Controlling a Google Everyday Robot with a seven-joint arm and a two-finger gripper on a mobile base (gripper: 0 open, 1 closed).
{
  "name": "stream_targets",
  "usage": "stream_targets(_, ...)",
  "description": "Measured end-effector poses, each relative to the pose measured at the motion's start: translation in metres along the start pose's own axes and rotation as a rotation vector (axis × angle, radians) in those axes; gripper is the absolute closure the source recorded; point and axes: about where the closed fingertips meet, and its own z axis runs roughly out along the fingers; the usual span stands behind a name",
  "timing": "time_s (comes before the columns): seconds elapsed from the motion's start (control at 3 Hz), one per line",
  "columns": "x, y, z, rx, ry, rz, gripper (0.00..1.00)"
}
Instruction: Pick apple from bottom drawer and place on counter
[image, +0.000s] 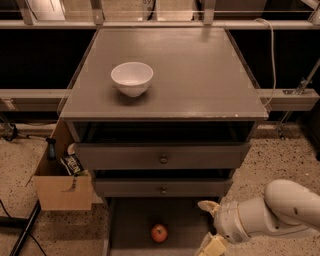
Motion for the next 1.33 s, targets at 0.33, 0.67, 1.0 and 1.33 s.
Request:
stream_targets(0.33, 0.024, -0.009, 0.035, -0.016, -0.035, -0.030, 0.00)
stream_targets(0.67, 0.047, -0.015, 0.073, -0.036, -0.049, -0.001, 0.00)
stream_targets(1.0, 0.066, -0.025, 0.110, -0.066, -0.060, 0.067, 0.00)
stream_targets(1.33, 0.066, -0.025, 0.110, -0.066, -0.060, 0.067, 0.00)
